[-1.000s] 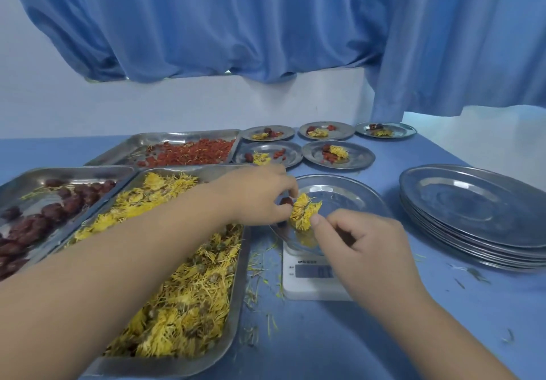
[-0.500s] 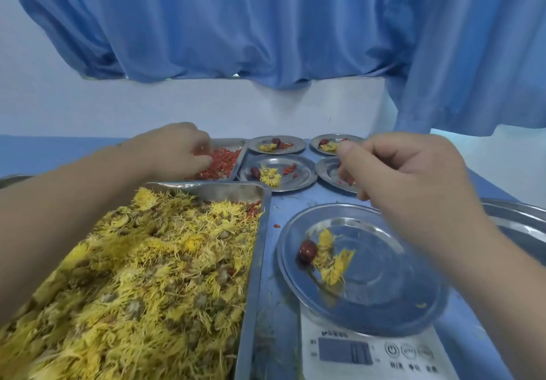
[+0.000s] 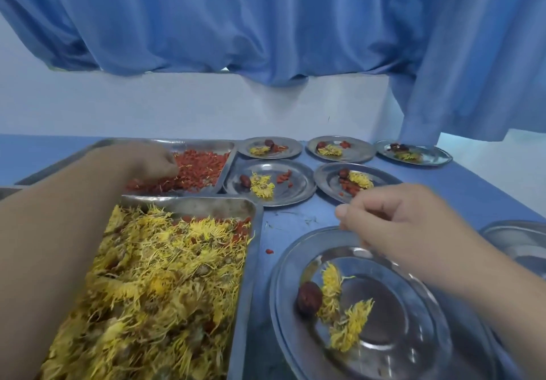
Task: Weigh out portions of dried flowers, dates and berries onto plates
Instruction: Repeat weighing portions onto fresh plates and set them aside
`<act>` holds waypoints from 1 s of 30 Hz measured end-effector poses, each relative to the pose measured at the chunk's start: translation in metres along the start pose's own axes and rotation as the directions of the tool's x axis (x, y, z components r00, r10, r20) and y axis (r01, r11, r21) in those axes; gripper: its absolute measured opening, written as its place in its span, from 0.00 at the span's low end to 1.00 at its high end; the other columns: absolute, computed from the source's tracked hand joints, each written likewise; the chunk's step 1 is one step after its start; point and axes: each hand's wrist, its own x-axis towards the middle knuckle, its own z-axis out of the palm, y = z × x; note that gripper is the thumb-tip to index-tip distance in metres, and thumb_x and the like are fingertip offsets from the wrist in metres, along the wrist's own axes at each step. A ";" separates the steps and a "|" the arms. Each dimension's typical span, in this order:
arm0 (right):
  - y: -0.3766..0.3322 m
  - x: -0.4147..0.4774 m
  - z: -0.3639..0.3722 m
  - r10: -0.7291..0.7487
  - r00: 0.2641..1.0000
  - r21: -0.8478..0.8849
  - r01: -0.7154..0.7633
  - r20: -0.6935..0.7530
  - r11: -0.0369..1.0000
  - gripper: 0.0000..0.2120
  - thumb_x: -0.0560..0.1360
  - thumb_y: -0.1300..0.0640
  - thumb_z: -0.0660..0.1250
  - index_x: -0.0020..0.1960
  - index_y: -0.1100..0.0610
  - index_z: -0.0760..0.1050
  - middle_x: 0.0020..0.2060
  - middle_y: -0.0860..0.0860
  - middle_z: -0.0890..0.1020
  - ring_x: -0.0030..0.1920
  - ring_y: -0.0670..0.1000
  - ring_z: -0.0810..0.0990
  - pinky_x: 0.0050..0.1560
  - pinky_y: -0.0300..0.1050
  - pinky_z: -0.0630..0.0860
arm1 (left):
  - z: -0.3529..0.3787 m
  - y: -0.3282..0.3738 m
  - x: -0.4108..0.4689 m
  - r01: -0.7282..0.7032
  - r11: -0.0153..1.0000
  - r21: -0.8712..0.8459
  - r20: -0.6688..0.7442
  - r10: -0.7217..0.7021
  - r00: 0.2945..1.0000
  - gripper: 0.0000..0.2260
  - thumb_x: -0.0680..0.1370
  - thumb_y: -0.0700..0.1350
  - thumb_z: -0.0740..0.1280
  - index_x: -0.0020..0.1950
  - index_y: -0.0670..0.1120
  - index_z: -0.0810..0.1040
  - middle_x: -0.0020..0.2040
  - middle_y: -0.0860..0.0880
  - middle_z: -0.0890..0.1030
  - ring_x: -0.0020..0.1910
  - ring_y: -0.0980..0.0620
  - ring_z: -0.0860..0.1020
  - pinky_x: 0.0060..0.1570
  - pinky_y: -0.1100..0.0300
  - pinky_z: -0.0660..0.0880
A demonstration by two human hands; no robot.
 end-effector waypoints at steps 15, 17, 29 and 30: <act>-0.003 0.002 -0.001 -0.118 0.993 -0.072 0.119 0.020 0.990 0.17 0.73 0.45 0.65 0.32 0.55 0.75 0.21 0.45 0.71 0.23 0.43 0.68 0.24 0.31 0.62 | 0.026 0.032 0.039 0.019 0.999 0.043 0.079 -0.022 0.997 0.13 0.78 0.39 0.62 0.58 0.51 0.80 0.54 0.48 0.79 0.47 0.49 0.77 0.47 0.54 0.73; -0.004 0.002 -0.001 -0.118 0.993 -0.057 0.119 0.021 0.991 0.17 0.73 0.46 0.65 0.31 0.55 0.74 0.20 0.44 0.71 0.23 0.43 0.68 0.24 0.31 0.62 | 0.024 0.030 0.040 0.032 0.998 0.055 0.055 -0.035 0.998 0.14 0.78 0.38 0.63 0.59 0.51 0.80 0.56 0.48 0.77 0.48 0.49 0.76 0.48 0.55 0.72; 0.000 0.003 -0.002 -0.141 0.990 -0.117 0.142 0.015 0.983 0.18 0.73 0.45 0.64 0.28 0.51 0.69 0.22 0.45 0.71 0.25 0.45 0.68 0.24 0.34 0.61 | 0.025 0.015 0.039 -0.005 0.998 0.058 0.001 0.005 1.000 0.07 0.74 0.41 0.69 0.46 0.54 0.78 0.46 0.53 0.76 0.44 0.52 0.76 0.41 0.58 0.71; 0.001 0.003 -0.002 -0.140 0.990 -0.121 0.141 0.016 0.983 0.18 0.73 0.44 0.64 0.28 0.51 0.70 0.22 0.45 0.71 0.25 0.46 0.69 0.24 0.35 0.61 | 0.023 0.014 0.039 -0.018 0.999 0.051 -0.014 0.018 1.000 0.07 0.75 0.42 0.70 0.45 0.54 0.77 0.46 0.53 0.76 0.46 0.52 0.75 0.44 0.57 0.72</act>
